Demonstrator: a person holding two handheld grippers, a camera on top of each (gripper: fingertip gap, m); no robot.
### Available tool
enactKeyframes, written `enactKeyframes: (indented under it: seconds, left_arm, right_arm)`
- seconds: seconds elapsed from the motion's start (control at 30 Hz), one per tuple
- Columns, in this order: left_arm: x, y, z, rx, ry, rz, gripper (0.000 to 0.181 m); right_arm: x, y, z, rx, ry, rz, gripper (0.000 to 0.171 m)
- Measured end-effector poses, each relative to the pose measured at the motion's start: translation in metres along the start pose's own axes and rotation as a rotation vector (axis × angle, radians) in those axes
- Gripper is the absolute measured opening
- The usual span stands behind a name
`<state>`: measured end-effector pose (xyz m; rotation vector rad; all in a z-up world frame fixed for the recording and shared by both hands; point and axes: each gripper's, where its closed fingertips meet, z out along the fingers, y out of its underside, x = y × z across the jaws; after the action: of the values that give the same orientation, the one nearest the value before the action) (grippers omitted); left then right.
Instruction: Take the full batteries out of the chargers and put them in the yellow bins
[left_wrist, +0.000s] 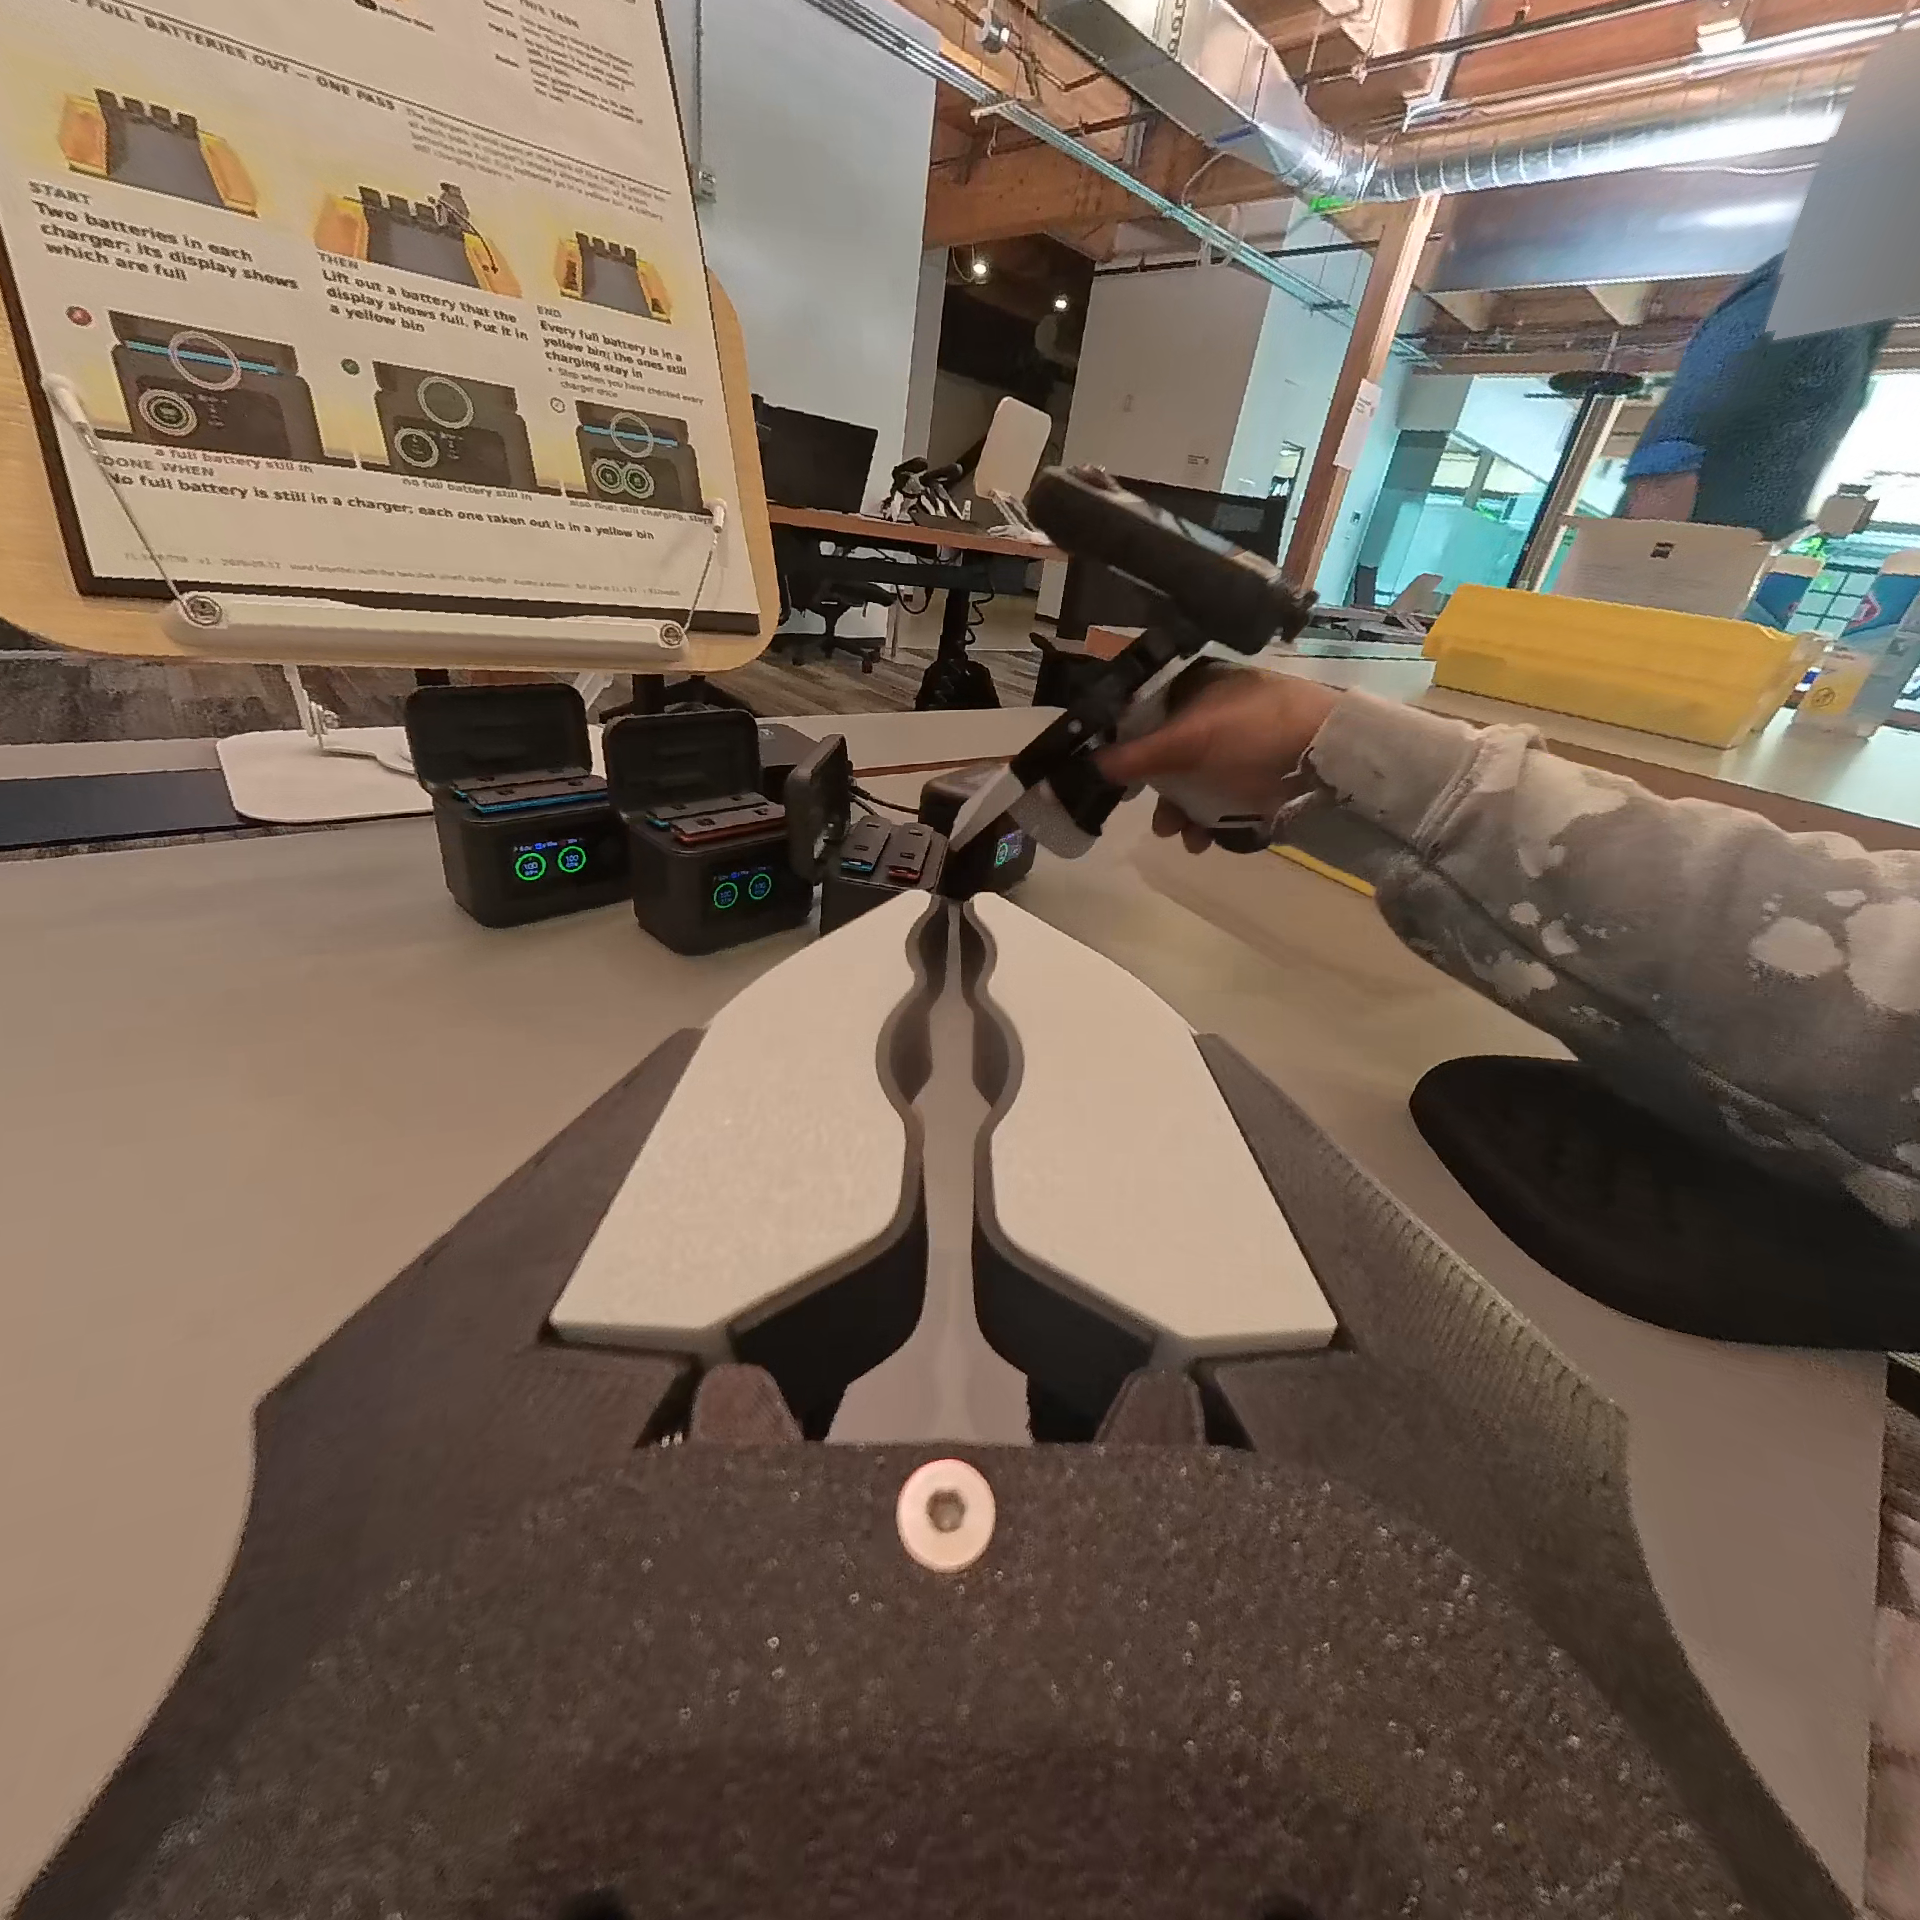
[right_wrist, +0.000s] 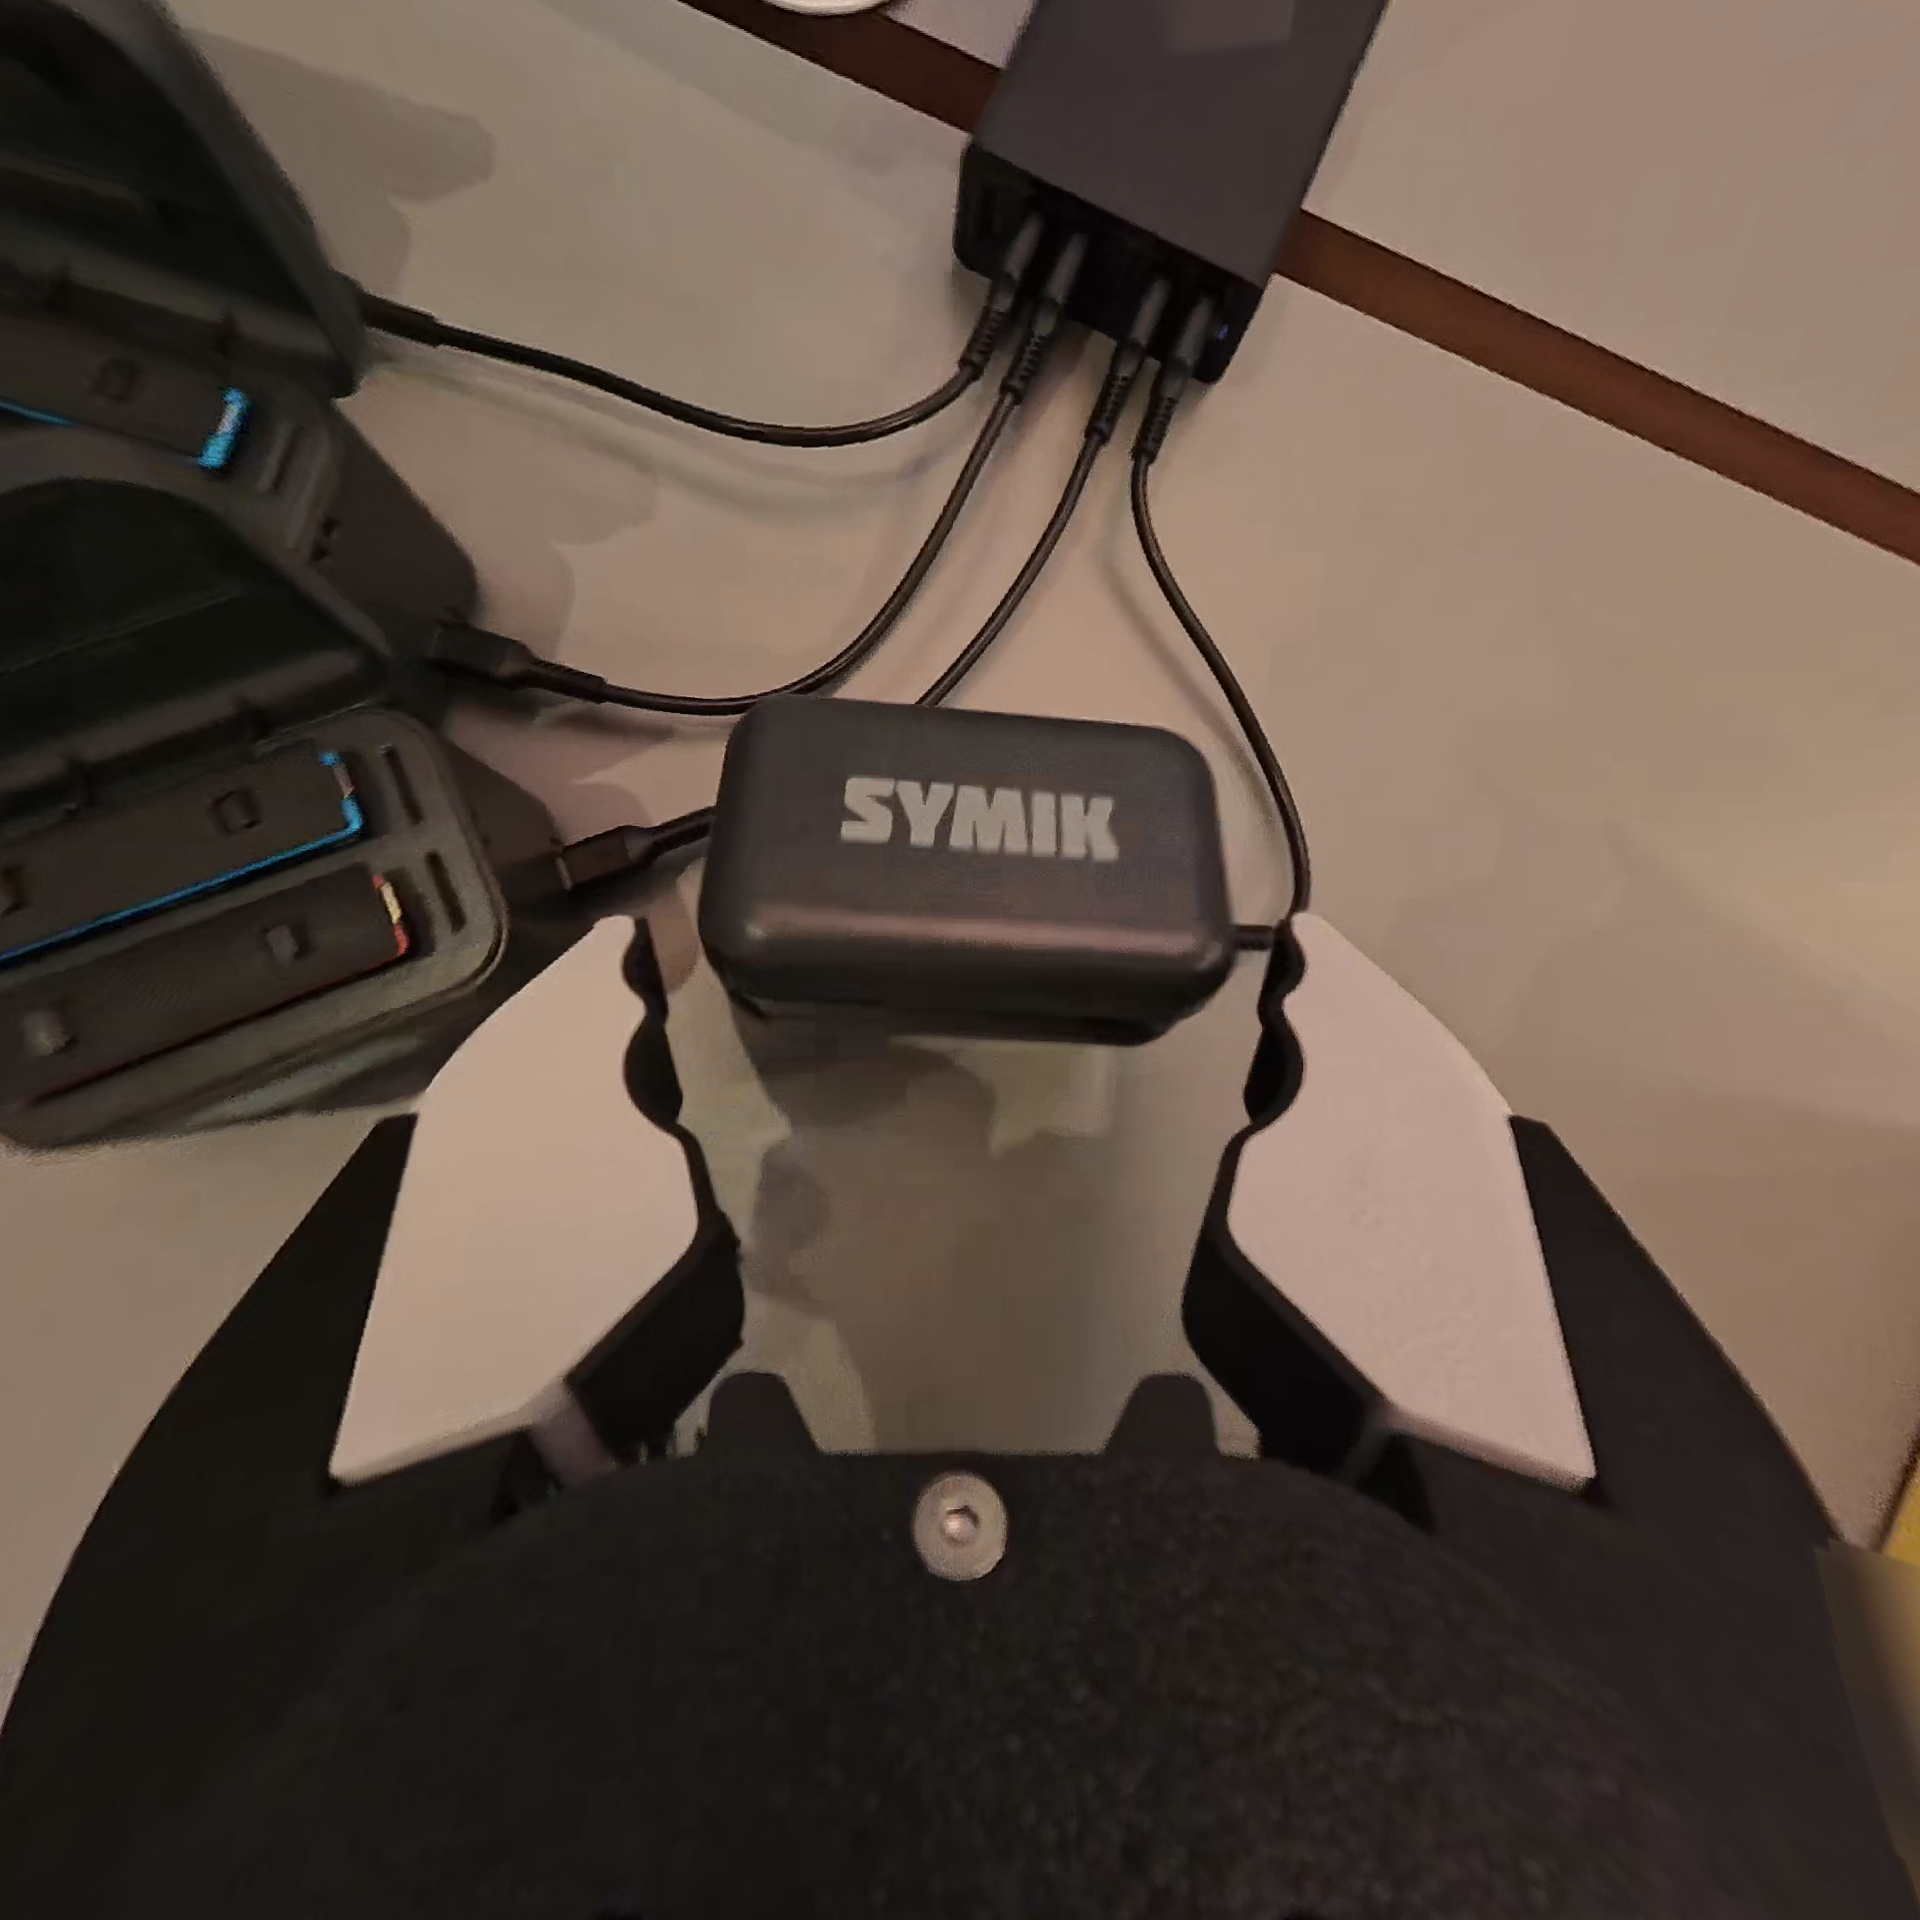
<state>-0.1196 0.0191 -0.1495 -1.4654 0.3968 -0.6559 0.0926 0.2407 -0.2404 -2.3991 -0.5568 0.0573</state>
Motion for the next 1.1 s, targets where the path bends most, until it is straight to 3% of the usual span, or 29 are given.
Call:
enactKeyframes:
  seconds: [0.1, 0.27, 0.5, 0.6, 0.77, 1.0, 1.07, 1.1]
  left_arm:
    - [0.001, 0.001, 0.000, -0.006, 0.003, 0.002, 0.001]
    - [0.000, 0.002, 0.001, -0.013, 0.001, -0.002, 0.001]
    - [-0.004, 0.002, 0.001, -0.013, -0.002, -0.028, 0.001]
    - [-0.005, 0.001, 0.001, -0.008, -0.003, -0.041, 0.001]
    - [-0.008, 0.001, 0.000, -0.003, -0.001, -0.071, 0.001]
    - [-0.010, 0.003, 0.002, -0.017, -0.008, -0.085, 0.001]
    - [-0.011, 0.003, 0.002, -0.018, -0.009, -0.088, 0.001]
    - [-0.011, 0.004, 0.002, -0.019, -0.011, -0.090, 0.001]
  right_arm:
    - [0.009, -0.007, -0.013, 0.056, -0.029, -0.182, 0.108]
    - [0.022, -0.016, -0.021, 0.057, -0.084, -0.687, 0.098]
    - [0.015, -0.010, -0.016, -0.087, -0.259, -1.146, 0.093]
    - [0.015, -0.006, -0.009, -0.160, -0.330, -1.214, 0.086]
    - [0.014, -0.008, -0.009, -0.222, -0.495, -1.198, 0.051]
    - [0.012, -0.009, -0.019, -0.400, -0.700, -1.103, 0.045]
    - [0.012, -0.016, -0.022, -0.427, -0.743, -1.065, 0.017]
    - [0.011, -0.019, -0.025, -0.441, -0.777, -1.040, 0.016]
